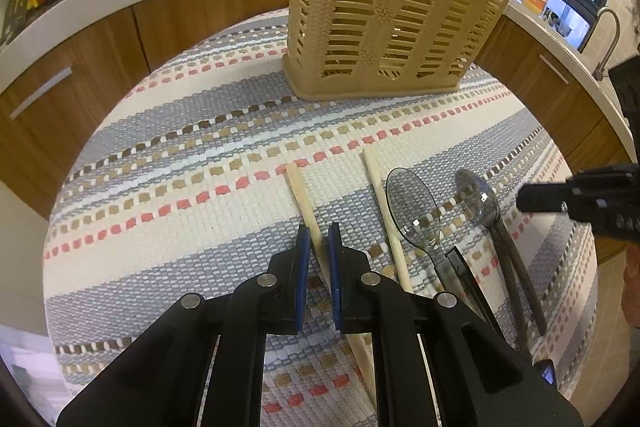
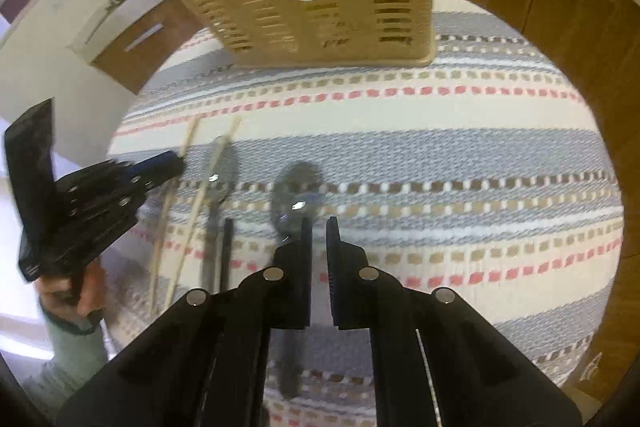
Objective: Organize utensils
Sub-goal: 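Lower the right tool onto another clear spoon and close on it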
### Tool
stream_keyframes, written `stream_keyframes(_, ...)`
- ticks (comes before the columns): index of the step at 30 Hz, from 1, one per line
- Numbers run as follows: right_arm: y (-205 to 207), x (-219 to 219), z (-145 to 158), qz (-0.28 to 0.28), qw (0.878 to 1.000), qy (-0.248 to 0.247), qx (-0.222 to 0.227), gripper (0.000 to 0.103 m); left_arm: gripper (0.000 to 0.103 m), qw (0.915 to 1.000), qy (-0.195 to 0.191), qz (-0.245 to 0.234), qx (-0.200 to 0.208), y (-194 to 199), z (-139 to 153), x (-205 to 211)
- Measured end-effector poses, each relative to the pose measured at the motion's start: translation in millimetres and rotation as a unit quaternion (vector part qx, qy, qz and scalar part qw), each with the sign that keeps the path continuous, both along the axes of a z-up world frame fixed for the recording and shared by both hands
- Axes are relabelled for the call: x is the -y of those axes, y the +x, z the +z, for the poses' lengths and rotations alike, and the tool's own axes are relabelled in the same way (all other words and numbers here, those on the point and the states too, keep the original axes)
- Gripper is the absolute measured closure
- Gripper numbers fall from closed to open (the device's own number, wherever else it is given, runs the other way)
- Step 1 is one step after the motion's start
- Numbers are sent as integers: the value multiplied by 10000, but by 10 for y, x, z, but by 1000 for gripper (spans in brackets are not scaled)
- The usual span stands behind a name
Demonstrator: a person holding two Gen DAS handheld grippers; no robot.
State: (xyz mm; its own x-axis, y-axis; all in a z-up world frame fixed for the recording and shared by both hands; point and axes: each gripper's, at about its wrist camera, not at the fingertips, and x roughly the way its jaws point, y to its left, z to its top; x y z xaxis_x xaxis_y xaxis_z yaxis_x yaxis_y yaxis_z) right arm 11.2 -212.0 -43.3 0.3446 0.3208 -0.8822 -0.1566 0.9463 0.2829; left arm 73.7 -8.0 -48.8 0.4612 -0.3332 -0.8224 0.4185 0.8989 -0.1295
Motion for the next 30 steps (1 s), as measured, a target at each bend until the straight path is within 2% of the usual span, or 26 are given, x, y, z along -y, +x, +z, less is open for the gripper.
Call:
stream_keyframes(2,-42,-78,-8,169,9995,-270,31,89,95,10000,7,6,10,-11,5,9)
stream_keyframes(6,-130,-152,-70,435,9984,-358,-101,89,95,10000,-9,-1,31,-3,5,-23)
stream_keyframes(10,-236,-280,-154,636,9949,-769,-125,89,95,10000,-28,-13,44,-7,1,-33)
stream_keyframes(16,-294,-337,-131,617,9898,-1285,-12,89,95,10000,-47,-17,82,-29,0,-34)
stream_keyframes(23,-31,-507,-140,409,9876,-1512,-51,89,94,10000,43,-16,53,-34,5,-10)
stream_keyframes(25,69,-518,-143,331,9896,-1396,-145,91,94,10000,48,-22,-4,-18,16,-5)
stream_keyframes(30,3,-97,-6,-400,9906,-1307,-33,93,94,9998,-125,-23,-131,8,20,-76)
